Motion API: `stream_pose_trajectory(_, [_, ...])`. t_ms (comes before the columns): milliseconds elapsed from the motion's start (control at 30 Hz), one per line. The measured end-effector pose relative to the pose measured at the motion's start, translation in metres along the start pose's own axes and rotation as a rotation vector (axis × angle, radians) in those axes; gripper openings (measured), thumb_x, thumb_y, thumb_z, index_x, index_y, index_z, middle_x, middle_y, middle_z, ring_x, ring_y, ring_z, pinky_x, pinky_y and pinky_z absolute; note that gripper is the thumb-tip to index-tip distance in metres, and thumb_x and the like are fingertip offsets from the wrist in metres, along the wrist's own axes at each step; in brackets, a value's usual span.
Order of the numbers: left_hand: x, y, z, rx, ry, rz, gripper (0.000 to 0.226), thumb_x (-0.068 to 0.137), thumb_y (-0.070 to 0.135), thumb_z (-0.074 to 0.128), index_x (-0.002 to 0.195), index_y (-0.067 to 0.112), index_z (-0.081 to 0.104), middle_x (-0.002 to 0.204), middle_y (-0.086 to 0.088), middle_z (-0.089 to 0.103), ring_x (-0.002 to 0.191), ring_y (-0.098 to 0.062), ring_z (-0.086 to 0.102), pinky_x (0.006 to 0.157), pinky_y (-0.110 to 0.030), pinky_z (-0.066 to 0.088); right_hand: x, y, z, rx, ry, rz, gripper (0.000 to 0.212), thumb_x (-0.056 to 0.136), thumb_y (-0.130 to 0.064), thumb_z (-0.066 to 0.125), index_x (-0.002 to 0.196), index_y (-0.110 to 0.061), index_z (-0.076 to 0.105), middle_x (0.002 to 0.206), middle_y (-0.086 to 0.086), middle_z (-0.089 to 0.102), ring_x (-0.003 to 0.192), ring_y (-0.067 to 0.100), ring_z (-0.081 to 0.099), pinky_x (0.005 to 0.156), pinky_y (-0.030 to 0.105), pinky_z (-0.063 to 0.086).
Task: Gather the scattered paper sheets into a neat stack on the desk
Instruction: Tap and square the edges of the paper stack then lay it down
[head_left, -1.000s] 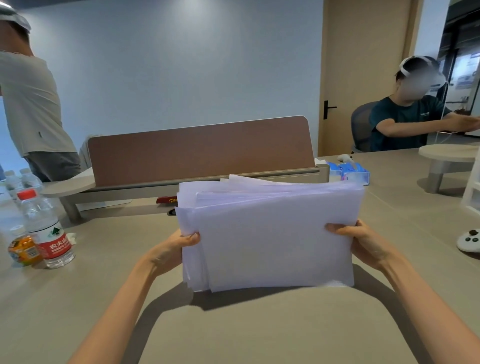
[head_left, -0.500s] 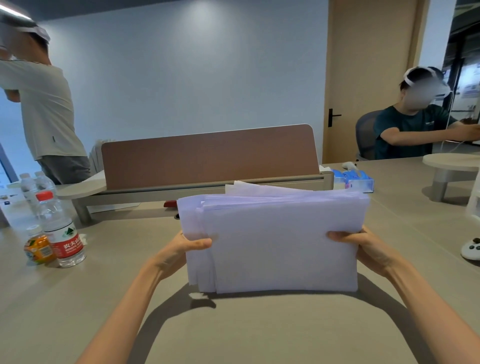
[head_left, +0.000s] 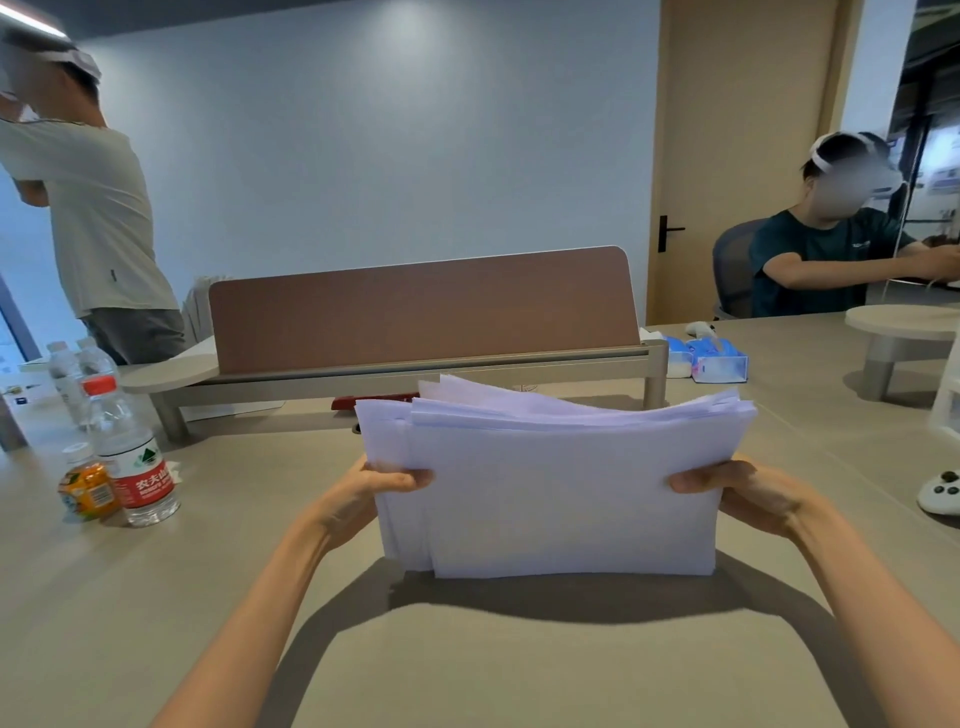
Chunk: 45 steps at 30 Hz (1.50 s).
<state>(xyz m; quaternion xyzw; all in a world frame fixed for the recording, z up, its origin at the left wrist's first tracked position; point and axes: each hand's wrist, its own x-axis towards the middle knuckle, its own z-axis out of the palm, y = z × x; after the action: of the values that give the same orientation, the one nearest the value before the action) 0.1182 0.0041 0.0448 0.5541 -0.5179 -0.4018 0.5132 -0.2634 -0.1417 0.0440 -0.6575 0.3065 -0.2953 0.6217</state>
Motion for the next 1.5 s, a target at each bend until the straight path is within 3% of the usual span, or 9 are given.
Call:
stream_pose_trajectory(367, [0.007, 0.007, 0.011, 0.022, 0.026, 0.086, 0.104, 0.040, 0.056, 0.090, 0.130, 0.021, 0.052, 0.119, -0.006, 0.065, 0.113, -0.023, 0.061, 0.094, -0.043, 0.053, 0.004, 0.004, 0.003, 0.078, 0.034, -0.066, 0.069, 0.056, -0.010, 0.076, 0.122, -0.021, 0.056, 0.103, 0.005, 0.073, 0.094, 0.022, 0.070, 0.074, 0.035, 0.056])
stream_pose_trajectory(533, [0.014, 0.007, 0.005, -0.025, 0.079, 0.071, 0.100, 0.035, 0.056, 0.091, 0.122, 0.022, 0.056, 0.111, -0.005, 0.069, 0.107, -0.027, 0.064, 0.084, -0.042, 0.057, 0.007, 0.006, 0.007, 0.037, 0.110, -0.096, 0.070, 0.056, -0.026, 0.081, 0.121, -0.023, 0.057, 0.107, 0.007, 0.070, 0.099, 0.025, 0.068, 0.076, 0.038, 0.056])
stream_pose_trajectory(633, [0.013, 0.007, 0.006, 0.036, -0.044, -0.011, 0.099, 0.035, 0.058, 0.090, 0.123, 0.028, 0.054, 0.109, 0.003, 0.069, 0.106, -0.018, 0.065, 0.085, -0.036, 0.056, 0.011, 0.006, 0.014, 0.023, 0.144, -0.125, 0.074, 0.051, -0.037, 0.082, 0.119, -0.024, 0.057, 0.105, 0.005, 0.070, 0.098, 0.025, 0.068, 0.073, 0.037, 0.058])
stream_pose_trajectory(800, [0.016, 0.027, 0.015, 0.018, -0.027, 0.015, 0.059, 0.066, 0.040, 0.079, 0.120, 0.027, 0.059, 0.112, 0.003, 0.070, 0.110, -0.020, 0.064, 0.098, -0.044, 0.050, 0.021, 0.002, 0.022, 0.078, 0.275, -0.243, 0.055, 0.062, -0.034, 0.085, 0.112, -0.022, 0.065, 0.103, 0.005, 0.072, 0.093, 0.025, 0.069, 0.080, 0.042, 0.057])
stream_pose_trajectory(900, [0.021, 0.026, 0.013, -0.094, 0.004, 0.072, 0.065, 0.068, 0.034, 0.080, 0.127, 0.019, 0.056, 0.116, -0.008, 0.068, 0.109, -0.028, 0.065, 0.087, -0.043, 0.056, 0.024, 0.005, 0.022, 0.114, 0.328, -0.257, 0.045, 0.067, -0.027, 0.084, 0.107, -0.019, 0.067, 0.100, 0.003, 0.074, 0.093, 0.025, 0.069, 0.081, 0.042, 0.056])
stream_pose_trajectory(1033, [0.023, -0.002, 0.030, -0.066, -0.013, 0.005, 0.080, 0.057, 0.045, 0.085, 0.127, 0.022, 0.054, 0.116, -0.003, 0.068, 0.114, -0.026, 0.061, 0.093, -0.041, 0.051, 0.027, 0.025, 0.026, 0.042, 0.355, -0.207, 0.072, 0.035, -0.048, 0.091, 0.097, -0.020, 0.069, 0.094, 0.001, 0.075, 0.084, 0.019, 0.070, 0.074, 0.035, 0.057])
stream_pose_trajectory(1167, [0.030, 0.013, 0.030, -0.015, -0.032, 0.050, 0.061, 0.073, 0.036, 0.075, 0.129, 0.022, 0.054, 0.119, -0.003, 0.068, 0.111, -0.021, 0.065, 0.095, -0.043, 0.052, 0.033, 0.019, 0.025, 0.078, 0.377, -0.280, 0.045, 0.058, -0.025, 0.087, 0.097, -0.013, 0.070, 0.096, 0.006, 0.073, 0.078, 0.014, 0.070, 0.063, 0.025, 0.056])
stream_pose_trajectory(1400, [0.030, -0.020, 0.022, -0.060, 0.003, -0.018, 0.093, 0.045, 0.051, 0.092, 0.126, 0.022, 0.055, 0.115, -0.004, 0.068, 0.114, -0.027, 0.061, 0.097, -0.046, 0.050, 0.030, 0.033, 0.011, 0.041, 0.267, -0.168, 0.058, 0.049, -0.040, 0.085, 0.101, -0.019, 0.070, 0.097, 0.001, 0.075, 0.088, 0.021, 0.071, 0.075, 0.035, 0.057])
stream_pose_trajectory(1500, [0.032, -0.015, 0.029, 0.004, 0.009, 0.000, 0.080, 0.058, 0.056, 0.084, 0.125, 0.025, 0.055, 0.116, 0.001, 0.067, 0.114, -0.020, 0.060, 0.096, -0.037, 0.051, 0.033, 0.027, 0.019, 0.051, 0.340, -0.238, 0.032, 0.066, -0.028, 0.085, 0.091, -0.011, 0.072, 0.089, 0.006, 0.075, 0.077, 0.021, 0.071, 0.065, 0.028, 0.058])
